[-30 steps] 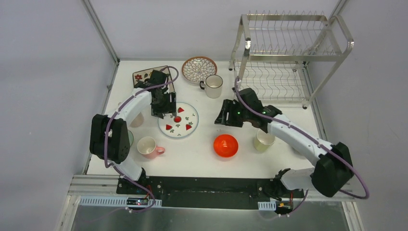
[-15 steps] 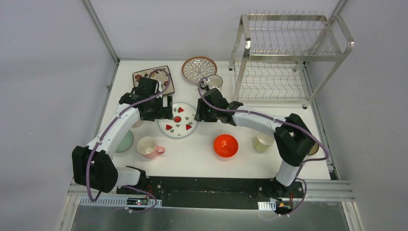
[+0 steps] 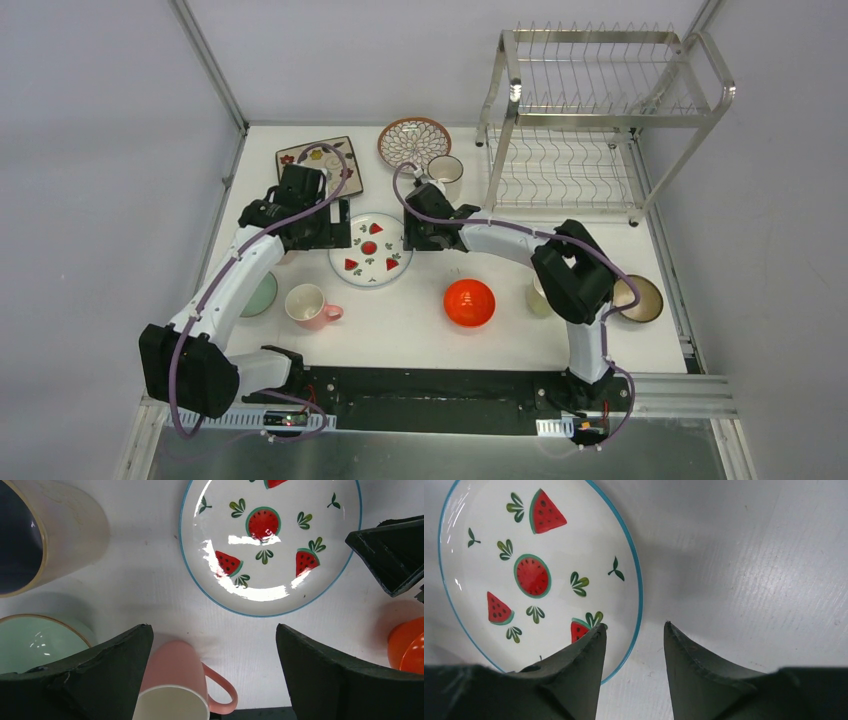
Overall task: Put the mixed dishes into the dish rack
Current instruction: Pick up the plate at the center of the board.
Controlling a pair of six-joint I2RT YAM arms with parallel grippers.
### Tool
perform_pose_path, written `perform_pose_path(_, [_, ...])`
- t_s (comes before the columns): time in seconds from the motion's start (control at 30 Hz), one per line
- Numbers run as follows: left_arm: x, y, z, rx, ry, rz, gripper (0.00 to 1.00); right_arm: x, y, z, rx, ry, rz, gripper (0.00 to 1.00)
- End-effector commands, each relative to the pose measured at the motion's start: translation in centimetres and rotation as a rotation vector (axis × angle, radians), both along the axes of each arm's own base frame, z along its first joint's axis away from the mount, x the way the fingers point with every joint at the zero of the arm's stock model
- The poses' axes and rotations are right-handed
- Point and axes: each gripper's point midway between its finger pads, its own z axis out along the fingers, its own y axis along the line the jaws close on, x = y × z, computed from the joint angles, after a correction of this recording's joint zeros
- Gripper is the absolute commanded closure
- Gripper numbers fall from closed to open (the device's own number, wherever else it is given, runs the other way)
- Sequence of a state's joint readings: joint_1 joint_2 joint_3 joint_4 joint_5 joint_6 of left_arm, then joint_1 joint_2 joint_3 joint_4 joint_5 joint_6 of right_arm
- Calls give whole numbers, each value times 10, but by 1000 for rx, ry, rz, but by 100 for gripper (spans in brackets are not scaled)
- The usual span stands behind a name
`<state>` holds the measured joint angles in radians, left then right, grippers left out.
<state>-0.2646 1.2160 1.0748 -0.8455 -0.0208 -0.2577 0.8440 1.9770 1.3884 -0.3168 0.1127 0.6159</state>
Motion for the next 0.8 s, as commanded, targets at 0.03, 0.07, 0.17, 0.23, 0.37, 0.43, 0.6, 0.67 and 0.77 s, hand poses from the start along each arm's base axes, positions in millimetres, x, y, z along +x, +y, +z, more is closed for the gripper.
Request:
perform_pose_path(0.03, [0,-1,6,15,-36,-4,2,5,8,-5,-1,-8,29,51])
perform_pose_path(0.07, [0,-2,6,12,-35,-8,3,4,9,-8,-1,0,33,51])
perform_pose_path(0.17, [0,-8,5,-12,-31,-31,5,4,12,-11,19,2,42,53])
perform_pose_path(0.23, [0,-11,6,-23,-36,-39,5,3,16,-14,39,2,51,55])
perform_pose_path(0.37, [0,-17,3,-47,-22,-60,7,3,18,-22,59,18,45,59])
perform_pose_path(0.43, [0,-19,2,-55,-16,-61,9,4,14,-25,66,20,29,63])
perform_pose_path(0.6, [-2,-29,-2,-94,14,-99,14,9,6,-22,71,14,-4,77])
perform_pose_path(0.67, [-4,-35,-3,-112,24,-140,16,10,6,-15,98,21,8,92])
perform_pose_path(0.77, [-8,-44,-4,-142,36,-207,18,8,2,2,138,29,21,100])
